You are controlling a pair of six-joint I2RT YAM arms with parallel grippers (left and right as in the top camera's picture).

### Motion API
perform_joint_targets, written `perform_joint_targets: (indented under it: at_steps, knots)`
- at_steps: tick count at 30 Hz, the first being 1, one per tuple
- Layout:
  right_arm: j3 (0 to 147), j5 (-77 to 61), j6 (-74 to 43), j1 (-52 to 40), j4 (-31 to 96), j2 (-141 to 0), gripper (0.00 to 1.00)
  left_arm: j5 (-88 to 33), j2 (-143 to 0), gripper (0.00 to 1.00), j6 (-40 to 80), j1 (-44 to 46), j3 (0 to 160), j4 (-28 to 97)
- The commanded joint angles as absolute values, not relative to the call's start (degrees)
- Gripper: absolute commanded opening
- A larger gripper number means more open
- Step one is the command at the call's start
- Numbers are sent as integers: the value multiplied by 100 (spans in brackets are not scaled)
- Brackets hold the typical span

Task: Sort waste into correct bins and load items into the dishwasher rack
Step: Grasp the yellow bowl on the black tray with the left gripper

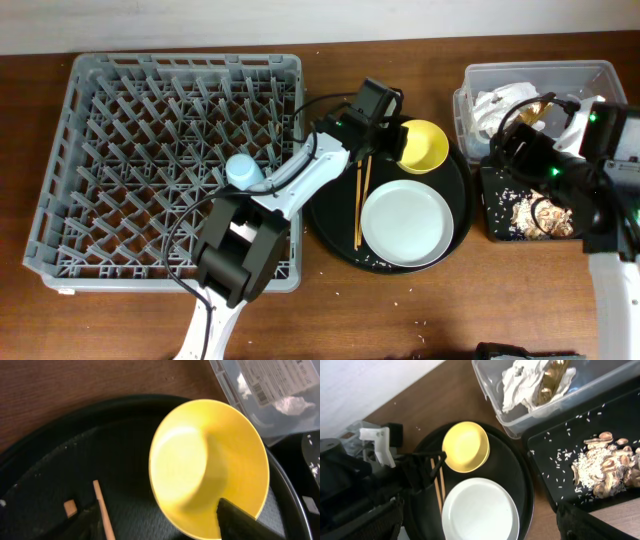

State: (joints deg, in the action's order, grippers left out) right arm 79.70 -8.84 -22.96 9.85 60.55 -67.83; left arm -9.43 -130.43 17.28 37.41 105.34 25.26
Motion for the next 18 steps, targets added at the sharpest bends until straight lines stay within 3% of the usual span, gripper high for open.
perform_joint_targets:
  at_steps: [1,5,10,13,14,18]
  knots:
    - [7981,-790,-2342,1013,6071,-7026,99,-770,-13262,62,1734,3804,10634,2307]
    - [7981,-788,-2342,1013,6069,-7262,99,-768,-13415,57,1758,3881,10634,2112]
    - [7981,-784,-2340,1015,6071,-7411,99,-764,-13546,42,1763,3920,10632,2058]
    - [7981,-701,-2340,1015,6073,-7424,99,-766,-13555,15,1761,3922,10632,2047]
    - [7981,-698,-2338,1015,6075,-7432,99,-766,-13555,9,1761,3922,10632,2045]
    - [7981,-681,-2296,1015,6075,-7437,99,-768,-13552,1,1758,3922,10632,2040]
